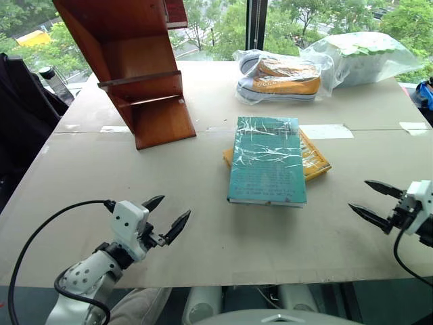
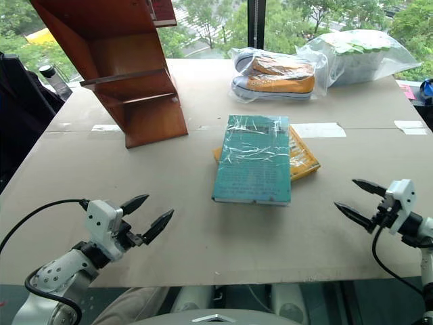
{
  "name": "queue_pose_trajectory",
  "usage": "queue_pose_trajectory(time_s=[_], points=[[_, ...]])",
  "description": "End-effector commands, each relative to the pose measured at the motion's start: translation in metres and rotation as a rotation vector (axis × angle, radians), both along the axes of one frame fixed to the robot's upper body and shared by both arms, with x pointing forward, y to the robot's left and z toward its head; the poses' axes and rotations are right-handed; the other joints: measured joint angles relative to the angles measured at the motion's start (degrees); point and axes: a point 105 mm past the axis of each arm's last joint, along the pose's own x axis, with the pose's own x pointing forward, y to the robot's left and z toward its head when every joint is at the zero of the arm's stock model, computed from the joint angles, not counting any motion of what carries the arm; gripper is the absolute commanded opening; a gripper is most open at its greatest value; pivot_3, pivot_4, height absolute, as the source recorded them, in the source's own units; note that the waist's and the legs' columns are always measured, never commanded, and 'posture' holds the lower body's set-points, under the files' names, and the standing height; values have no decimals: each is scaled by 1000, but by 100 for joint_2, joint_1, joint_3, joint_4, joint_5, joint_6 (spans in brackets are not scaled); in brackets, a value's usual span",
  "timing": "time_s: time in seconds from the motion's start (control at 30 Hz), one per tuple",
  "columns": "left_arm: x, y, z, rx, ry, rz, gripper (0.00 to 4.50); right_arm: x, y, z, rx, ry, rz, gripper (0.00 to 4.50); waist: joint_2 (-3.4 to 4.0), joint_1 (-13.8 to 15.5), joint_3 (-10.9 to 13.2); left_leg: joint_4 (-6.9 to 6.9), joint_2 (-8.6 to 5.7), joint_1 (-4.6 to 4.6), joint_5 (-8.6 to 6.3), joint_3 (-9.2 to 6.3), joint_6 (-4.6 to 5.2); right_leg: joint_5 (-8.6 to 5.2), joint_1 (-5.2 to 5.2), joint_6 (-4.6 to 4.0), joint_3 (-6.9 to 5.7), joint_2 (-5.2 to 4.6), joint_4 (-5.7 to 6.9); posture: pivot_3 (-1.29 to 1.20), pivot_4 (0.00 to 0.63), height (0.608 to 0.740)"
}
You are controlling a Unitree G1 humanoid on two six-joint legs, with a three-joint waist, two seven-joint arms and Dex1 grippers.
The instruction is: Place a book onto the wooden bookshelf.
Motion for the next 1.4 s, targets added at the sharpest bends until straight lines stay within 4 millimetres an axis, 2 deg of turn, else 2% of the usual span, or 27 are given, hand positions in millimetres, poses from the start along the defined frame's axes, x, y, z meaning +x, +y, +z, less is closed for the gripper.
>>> queue_pose_trajectory(time_s=[0.03,0.17,0.3,0.4,0.63,0.67,0.83,1.0,1.17,1.3,1.4], points=[[-8,-11,20,-40,-29,-122,4374,21,8,13,-37,-31,-114,4500,4,11,-2,0,0,-1,0,2,0,0,0,0,0,-1,0,0,150,693],[-6,-13,49,-95,-81,-200,4374,52,28,24,-9,-45,-214,4500,1,19,1,0,0,-15,1,2,0,0,-8,-1,1,-3,-6,0,150,693],[-7,-8,69,-31,-112,-257,4374,76,37,36,73,-81,-284,4500,1,12,4,0,-3,-17,1,6,1,1,-10,-1,1,-2,-4,0,150,693],[-5,0,80,20,-140,-245,4500,88,47,40,82,-91,-255,3661,4,9,6,0,-5,-17,1,10,1,1,-11,-1,4,-1,-5,0,150,693],[-7,6,87,66,-152,-268,4500,96,80,36,86,-48,-96,170,5,-12,7,-1,-4,-16,2,9,2,2,-11,-3,4,2,-4,0,150,693],[-8,6,88,66,-151,-275,4500,95,85,36,93,-41,-67,42,5,-18,8,-1,-4,-16,2,9,2,5,-11,-7,4,2,-4,0,150,693],[-12,6,86,80,-142,-293,4500,80,108,34,124,11,81,42,5,-26,8,-1,-2,-16,2,9,1,5,-11,-8,4,2,-4,0,150,693],[-12,-2,81,69,-126,-324,4500,77,105,35,133,5,89,42,6,-20,8,-1,-2,-15,2,8,1,2,-11,-2,3,2,-3,0,150,693],[-12,-5,73,56,-85,-347,4500,74,91,37,128,-16,50,42,6,-17,9,-2,-2,-16,2,10,1,5,-12,-7,3,2,-3,0,150,693],[-9,-6,72,57,-78,-361,4500,52,108,31,148,47,191,42,6,9,9,-2,-2,-16,2,8,1,4,-11,-5,3,2,-3,0,150,693],[-8,-6,72,58,-75,-367,4500,42,115,29,158,69,232,42,6,-10,9,-2,0,-14,2,9,1,2,-11,-1,3,4,-3,0,150,693]])
